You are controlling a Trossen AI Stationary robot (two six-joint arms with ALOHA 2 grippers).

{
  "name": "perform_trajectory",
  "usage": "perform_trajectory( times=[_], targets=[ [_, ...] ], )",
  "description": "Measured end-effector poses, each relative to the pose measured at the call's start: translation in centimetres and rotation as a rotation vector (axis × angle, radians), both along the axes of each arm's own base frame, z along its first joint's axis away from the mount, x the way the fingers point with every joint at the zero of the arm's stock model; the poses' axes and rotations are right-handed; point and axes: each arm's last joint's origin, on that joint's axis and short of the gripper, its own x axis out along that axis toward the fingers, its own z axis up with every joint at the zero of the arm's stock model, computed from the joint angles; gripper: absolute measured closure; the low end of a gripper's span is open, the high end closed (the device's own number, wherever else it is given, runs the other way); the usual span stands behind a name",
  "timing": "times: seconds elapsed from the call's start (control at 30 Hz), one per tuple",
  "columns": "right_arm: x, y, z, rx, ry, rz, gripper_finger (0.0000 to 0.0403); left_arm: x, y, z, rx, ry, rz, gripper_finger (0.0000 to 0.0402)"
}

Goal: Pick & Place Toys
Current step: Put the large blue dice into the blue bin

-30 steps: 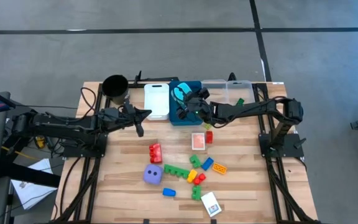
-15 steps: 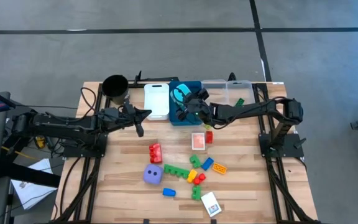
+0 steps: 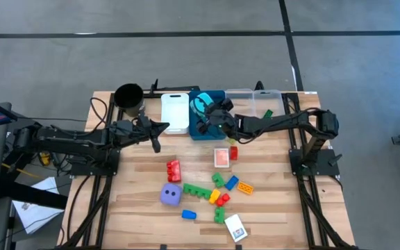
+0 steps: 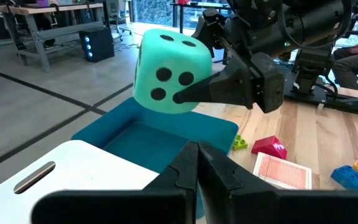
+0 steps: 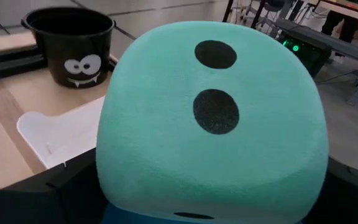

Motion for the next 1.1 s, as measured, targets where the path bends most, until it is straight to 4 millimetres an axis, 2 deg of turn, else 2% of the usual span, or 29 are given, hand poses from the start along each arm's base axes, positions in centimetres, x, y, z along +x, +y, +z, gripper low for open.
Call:
perform_trajectory(
  times=[0.1, 0.23, 0.5, 0.67, 0.8, 0.97, 1.1],
  targets=[
    [0.0, 0.1, 0.1, -0.001, -0.004, 0.003, 0.0003, 0.0, 0.0, 0.0, 0.0, 0.0, 0.0, 0.0402],
    [0.0, 0.7, -0.3, -0.023, 0.081, 0.057, 0.0003, 0.0, 0.0, 0.0, 0.0, 0.0, 0.0, 0.0402],
    [0.1, 1.4, -0.3, -0.021, 0.082, 0.084, 0.0003, 0.0, 0.0, 0.0, 0.0, 0.0, 0.0, 0.0402],
    [0.0, 1.3, -0.4, 0.043, 0.012, 0.026, 0.0003, 0.0, 0.0, 0.0, 0.0, 0.0, 0.0, 0.0402],
    [-0.5, 1.2, -0.9, 0.052, 0.022, -0.089, 0.0003, 0.0, 0.0, 0.0, 0.0, 0.0, 0.0, 0.0402],
    [-0.4, 0.8, -1.1, 0.155, 0.0, 0.001, 0.0003, 0.0, 0.0, 0.0, 0.0, 0.0, 0.0, 0.0402],
    [-0.4, 0.2, -1.2, 0.222, -0.031, 0.008, 0.0003, 0.0, 0.0, 0.0, 0.0, 0.0, 0.0, 0.0402]
  ],
)
